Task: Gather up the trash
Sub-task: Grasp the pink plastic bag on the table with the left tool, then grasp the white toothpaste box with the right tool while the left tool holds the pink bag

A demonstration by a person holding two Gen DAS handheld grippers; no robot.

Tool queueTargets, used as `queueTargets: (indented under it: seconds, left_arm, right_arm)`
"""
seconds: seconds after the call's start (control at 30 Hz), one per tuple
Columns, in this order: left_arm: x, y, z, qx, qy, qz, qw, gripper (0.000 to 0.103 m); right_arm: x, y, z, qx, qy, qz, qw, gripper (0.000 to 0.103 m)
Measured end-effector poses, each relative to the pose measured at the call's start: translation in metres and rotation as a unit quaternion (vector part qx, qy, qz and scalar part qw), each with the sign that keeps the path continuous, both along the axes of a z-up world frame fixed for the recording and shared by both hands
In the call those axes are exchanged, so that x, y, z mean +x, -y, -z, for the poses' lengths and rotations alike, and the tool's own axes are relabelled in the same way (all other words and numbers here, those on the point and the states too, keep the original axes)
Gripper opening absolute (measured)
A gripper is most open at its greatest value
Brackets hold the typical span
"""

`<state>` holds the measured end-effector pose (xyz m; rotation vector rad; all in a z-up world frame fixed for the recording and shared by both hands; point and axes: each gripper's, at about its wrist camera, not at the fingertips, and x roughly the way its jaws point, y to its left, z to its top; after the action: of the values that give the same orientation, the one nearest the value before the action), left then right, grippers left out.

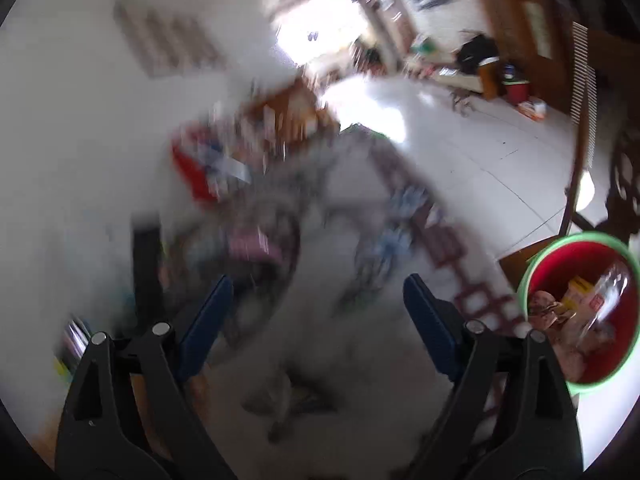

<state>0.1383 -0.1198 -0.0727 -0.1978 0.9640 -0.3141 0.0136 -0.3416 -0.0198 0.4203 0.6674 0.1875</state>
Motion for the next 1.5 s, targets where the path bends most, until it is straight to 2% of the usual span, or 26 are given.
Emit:
queueTargets:
  seconds: [0.07,0.13,0.2,0.3,0.37,0.4,0.43,0.47,0.5,0.6,0.73,0.9,0.97,1.2,1.33,1.4,1.5]
  left_arm:
    - [0.021,-0.021,0.006,0.012,-0.002,-0.031,0.9994,0.079]
    - [0.041,-0.034,0.013,0.017,-0.012,-0.055,0.9983,0.078]
    - [0.063,-0.043,0.021,0.015,-0.022,-0.079,0.9965,0.076]
    - [0.085,-0.042,0.03,0.024,-0.029,-0.092,0.9951,0.067]
    - [0.1,-0.04,0.039,0.031,-0.043,-0.092,0.9943,0.05]
    - [0.104,-0.041,0.04,0.028,-0.048,-0.091,0.9943,0.045]
    - [0.109,-0.042,0.044,0.019,-0.054,-0.091,0.9942,0.033]
    - [0.111,-0.044,0.046,0.009,-0.058,-0.093,0.9939,0.017]
    - [0.111,-0.047,0.048,-0.006,-0.06,-0.096,0.9935,0.009]
    - [0.099,-0.052,0.047,-0.029,-0.054,-0.098,0.9933,0.001]
    - [0.064,-0.059,0.039,-0.018,-0.039,-0.064,0.997,0.0]
    - [-0.006,-0.081,0.027,0.06,-0.018,-0.025,0.9977,0.0]
    - [-0.031,-0.092,0.02,0.08,-0.012,-0.031,0.9963,0.0]
    - [-0.089,-0.137,0.011,0.073,0.008,-0.084,0.9937,0.0]
    - [-0.093,-0.145,0.006,0.068,0.027,-0.092,0.9931,0.0]
    - [-0.095,-0.147,0.003,0.058,0.033,-0.093,0.9934,0.0]
    - [-0.094,-0.149,0.003,0.029,0.033,-0.089,0.995,0.0]
  right_arm:
    - [0.003,-0.012,-0.001,-0.009,0.012,-0.026,1.0,0.085]
    - [0.008,-0.017,0.005,-0.023,-0.005,-0.032,0.999,0.086]
    - [0.01,-0.014,0.011,-0.01,-0.017,-0.032,0.999,0.086]
    - [0.008,-0.012,0.012,0.004,-0.012,-0.032,0.999,0.086]
    - [0.008,-0.012,0.013,0.0,-0.012,-0.036,0.999,0.086]
    - [0.007,-0.014,0.013,-0.004,-0.011,-0.039,0.999,0.086]
    - [0.006,-0.016,0.013,-0.01,-0.009,-0.041,0.999,0.086]
    - [0.005,-0.017,0.012,-0.014,-0.009,-0.043,0.999,0.086]
    - [0.006,-0.019,0.013,-0.02,-0.009,-0.046,0.999,0.086]
    - [0.007,-0.025,0.015,-0.033,-0.015,-0.053,0.998,0.086]
    - [0.008,-0.032,0.016,-0.051,-0.02,-0.057,0.997,0.086]
    - [0.009,-0.042,0.019,-0.073,-0.03,-0.066,0.995,0.086]
    - [0.011,-0.047,0.021,-0.086,-0.037,-0.069,0.993,0.086]
    - [0.017,-0.063,0.03,-0.135,-0.058,-0.074,0.986,0.086]
    - [0.03,-0.075,0.038,-0.152,-0.083,-0.1,0.98,0.086]
    - [0.041,-0.087,0.043,-0.183,-0.093,-0.113,0.972,0.086]
    - [0.062,-0.112,0.038,-0.228,-0.069,-0.143,0.961,0.086]
